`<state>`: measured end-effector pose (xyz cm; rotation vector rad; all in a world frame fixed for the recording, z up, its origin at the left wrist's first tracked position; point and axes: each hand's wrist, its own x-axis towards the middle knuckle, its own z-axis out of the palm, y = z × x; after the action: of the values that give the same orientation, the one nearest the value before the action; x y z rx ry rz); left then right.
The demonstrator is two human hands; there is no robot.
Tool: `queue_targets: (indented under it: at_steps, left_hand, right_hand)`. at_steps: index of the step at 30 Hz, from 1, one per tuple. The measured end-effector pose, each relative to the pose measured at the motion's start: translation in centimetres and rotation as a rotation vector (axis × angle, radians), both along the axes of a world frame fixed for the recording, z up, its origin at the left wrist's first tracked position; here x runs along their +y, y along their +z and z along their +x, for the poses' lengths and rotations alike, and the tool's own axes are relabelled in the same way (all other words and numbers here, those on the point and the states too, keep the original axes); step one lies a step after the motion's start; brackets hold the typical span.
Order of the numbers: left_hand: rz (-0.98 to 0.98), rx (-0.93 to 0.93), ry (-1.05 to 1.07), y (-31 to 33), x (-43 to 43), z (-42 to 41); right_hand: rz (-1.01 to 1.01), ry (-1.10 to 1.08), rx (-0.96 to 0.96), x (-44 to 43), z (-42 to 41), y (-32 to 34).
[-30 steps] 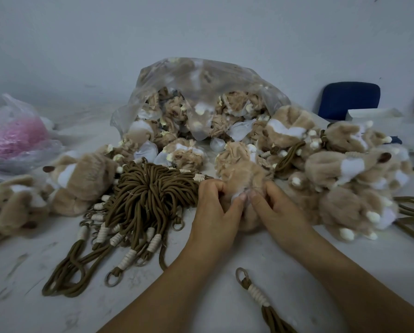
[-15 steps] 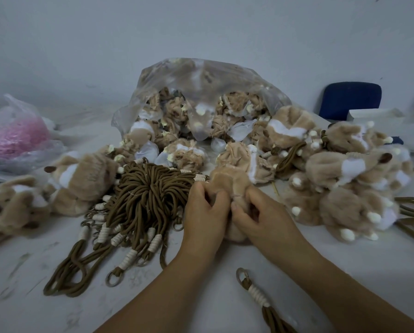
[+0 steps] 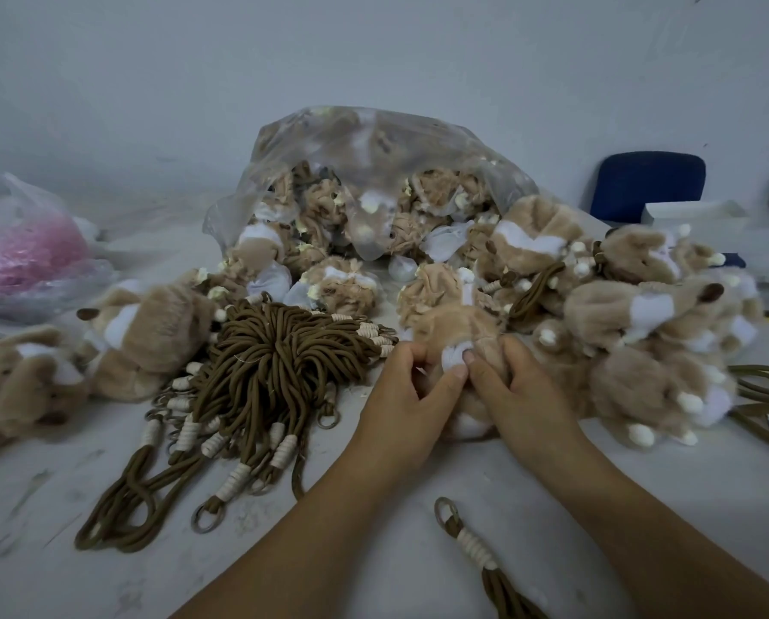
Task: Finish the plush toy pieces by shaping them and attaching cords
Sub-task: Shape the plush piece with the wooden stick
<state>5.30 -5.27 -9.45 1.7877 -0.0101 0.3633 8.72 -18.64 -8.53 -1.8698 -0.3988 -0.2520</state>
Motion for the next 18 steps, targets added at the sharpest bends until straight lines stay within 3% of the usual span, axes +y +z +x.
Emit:
queue_targets:
  at_steps: [5, 14, 18]
  left_hand:
    - [0.001, 0.001, 0.062, -0.2, 0.3, 0.3]
    - [-0.065, -0.029, 0.322, -0.2, 1.2, 0.8]
    - [-0.035, -0.026, 0.395, 0.1, 1.5, 0.7]
  right_hand:
    - [-0.038, 0.074, -0.03, -0.1, -0.3, 0.0]
    - [-0.303, 0.349, -0.369, 1.3, -2.2, 0.6]
    - [-0.272, 0.252, -0.272, 1.3, -1.9, 0.1]
